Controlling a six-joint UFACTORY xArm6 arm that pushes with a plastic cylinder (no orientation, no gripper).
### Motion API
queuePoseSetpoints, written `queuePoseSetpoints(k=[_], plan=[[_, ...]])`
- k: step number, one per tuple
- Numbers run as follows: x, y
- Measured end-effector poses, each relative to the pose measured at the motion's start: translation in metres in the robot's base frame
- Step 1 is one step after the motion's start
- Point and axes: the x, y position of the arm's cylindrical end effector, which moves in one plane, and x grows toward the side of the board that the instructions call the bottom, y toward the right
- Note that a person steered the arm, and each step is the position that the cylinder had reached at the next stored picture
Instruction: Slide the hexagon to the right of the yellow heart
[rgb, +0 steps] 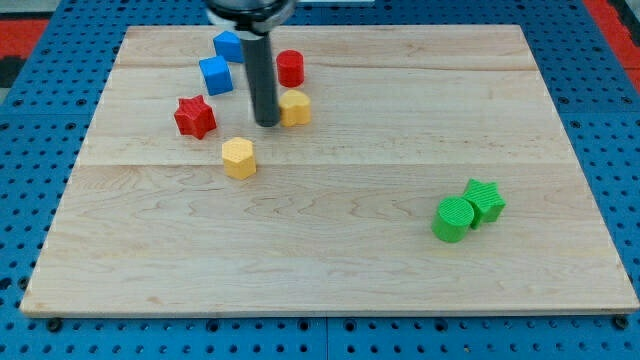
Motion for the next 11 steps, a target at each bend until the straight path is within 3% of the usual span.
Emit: queuePoseSetpoints(k=[1,2,3,4,5,6,7,9,11], plan=[[0.0,0.01],[0.082,-0.001],[0.133,-0.023],[0.119,-0.087],[0.078,-0.077],[0.064,-0.06],[0.067,0.007],[0.062,0.08],[0.07,0.089]])
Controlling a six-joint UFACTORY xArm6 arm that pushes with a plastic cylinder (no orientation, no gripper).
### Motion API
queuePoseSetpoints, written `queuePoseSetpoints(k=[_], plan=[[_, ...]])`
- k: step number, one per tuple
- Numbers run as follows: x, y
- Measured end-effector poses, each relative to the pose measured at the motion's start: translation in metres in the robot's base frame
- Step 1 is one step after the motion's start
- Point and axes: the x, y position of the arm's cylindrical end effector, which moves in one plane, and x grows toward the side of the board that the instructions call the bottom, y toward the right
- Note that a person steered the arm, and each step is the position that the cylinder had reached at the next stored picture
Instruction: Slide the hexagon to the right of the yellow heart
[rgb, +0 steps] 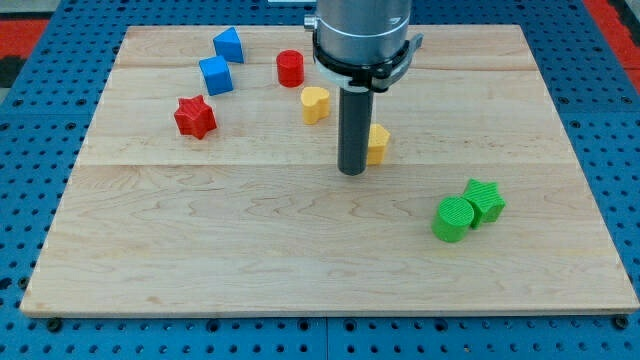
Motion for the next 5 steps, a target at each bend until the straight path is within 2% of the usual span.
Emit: queuePoseSetpoints(k=[1,2,3,5], plan=[[-0.034,0.022],[-0.044,0.029],[-0.015,0.059],[-0.079,0.069]])
